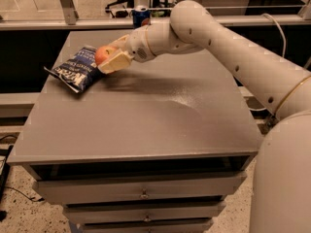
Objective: Move apple near blue chip bag
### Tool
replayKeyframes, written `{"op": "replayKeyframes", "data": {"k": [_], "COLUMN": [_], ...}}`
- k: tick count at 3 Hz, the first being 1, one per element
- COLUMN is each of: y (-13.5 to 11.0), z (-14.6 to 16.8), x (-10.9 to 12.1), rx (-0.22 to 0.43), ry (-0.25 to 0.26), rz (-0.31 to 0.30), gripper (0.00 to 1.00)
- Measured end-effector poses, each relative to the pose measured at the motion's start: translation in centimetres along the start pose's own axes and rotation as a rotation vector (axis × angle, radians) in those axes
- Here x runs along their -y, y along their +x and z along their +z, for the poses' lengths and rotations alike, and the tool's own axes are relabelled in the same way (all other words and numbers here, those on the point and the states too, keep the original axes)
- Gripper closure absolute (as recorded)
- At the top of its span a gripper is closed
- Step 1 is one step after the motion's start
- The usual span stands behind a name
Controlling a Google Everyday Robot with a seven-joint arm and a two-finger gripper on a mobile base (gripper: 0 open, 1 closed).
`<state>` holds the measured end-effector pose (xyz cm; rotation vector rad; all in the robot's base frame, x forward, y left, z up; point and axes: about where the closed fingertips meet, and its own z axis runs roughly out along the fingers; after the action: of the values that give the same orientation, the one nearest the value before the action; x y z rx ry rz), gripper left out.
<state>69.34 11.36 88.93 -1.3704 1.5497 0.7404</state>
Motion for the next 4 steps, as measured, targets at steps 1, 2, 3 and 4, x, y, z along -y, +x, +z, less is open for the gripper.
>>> {"op": "replayKeyframes", "data": {"k": [1,2,3,4], "y": [0.7,1.3,1.7,2.0], "z": [0.6,0.9,1.1,1.1], "x": [0.1,0.0,0.0,0.0], "rx": [-0.032,-0.050,-0.062,-0.069], "ry": [-0.001,-0.004,-0.007,-0.005], "rz": [0.018,0.034,0.046,0.054], "gripper": [0.82,0.59,0.36,0.12]}}
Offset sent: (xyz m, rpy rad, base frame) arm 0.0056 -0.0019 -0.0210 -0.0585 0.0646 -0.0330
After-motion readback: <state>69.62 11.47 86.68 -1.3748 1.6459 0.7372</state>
